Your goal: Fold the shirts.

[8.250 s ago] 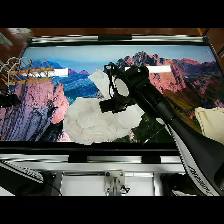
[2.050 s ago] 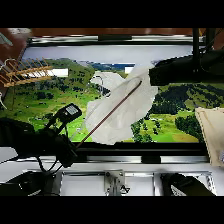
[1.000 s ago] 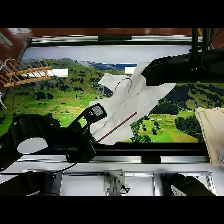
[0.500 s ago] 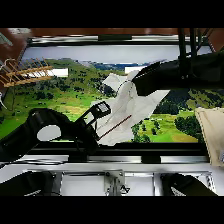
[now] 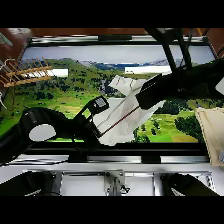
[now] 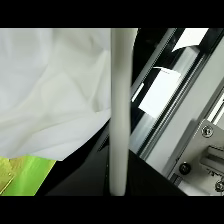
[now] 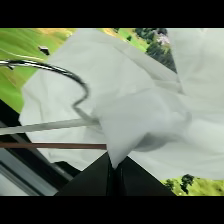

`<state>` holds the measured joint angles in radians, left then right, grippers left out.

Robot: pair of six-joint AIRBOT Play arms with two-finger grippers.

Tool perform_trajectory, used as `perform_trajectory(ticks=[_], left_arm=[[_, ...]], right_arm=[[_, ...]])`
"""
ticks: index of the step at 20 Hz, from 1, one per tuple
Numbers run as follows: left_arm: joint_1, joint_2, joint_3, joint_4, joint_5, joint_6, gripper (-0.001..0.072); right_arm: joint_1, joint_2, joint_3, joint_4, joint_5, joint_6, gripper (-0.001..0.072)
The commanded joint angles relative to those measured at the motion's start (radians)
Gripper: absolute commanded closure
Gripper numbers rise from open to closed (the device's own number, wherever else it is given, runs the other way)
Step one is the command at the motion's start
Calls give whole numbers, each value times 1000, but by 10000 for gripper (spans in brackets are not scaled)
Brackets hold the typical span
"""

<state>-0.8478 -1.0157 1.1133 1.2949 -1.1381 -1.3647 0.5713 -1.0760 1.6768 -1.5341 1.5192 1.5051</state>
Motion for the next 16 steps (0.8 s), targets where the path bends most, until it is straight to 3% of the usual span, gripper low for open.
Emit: perform_trajectory(ticks=[1,2,3,4,5,6,7,9,12,14,16], left_arm=[[24,15,0,-2,1,0,655],[37,16,0,-2,2,1,655],[49,17,0,-2,4,3,655],[58,17,0,-3,4,5,654],[62,16,0,-2,4,13,655],[63,16,0,-2,4,20,655],[63,14,0,-2,3,27,655],[63,3,-1,-2,-9,42,655],[67,-8,-1,-2,-24,64,655],[77,-7,-1,-1,-36,72,655],[95,-7,-1,-2,-64,101,655]], right_arm=[[3,0,0,-44,19,5,652],[3,0,0,-45,24,5,645],[3,1,0,-43,22,4,534],[3,1,0,-36,21,-3,274],[3,1,0,-30,14,-3,127],[3,4,1,-15,1,-3,119],[3,13,1,-5,-26,-1,50],[-5,52,1,-23,-99,1,33],[-102,113,13,-264,-135,-13,37],[-278,117,13,-453,-133,-36,37],[-583,75,13,-305,-143,-85,37]])
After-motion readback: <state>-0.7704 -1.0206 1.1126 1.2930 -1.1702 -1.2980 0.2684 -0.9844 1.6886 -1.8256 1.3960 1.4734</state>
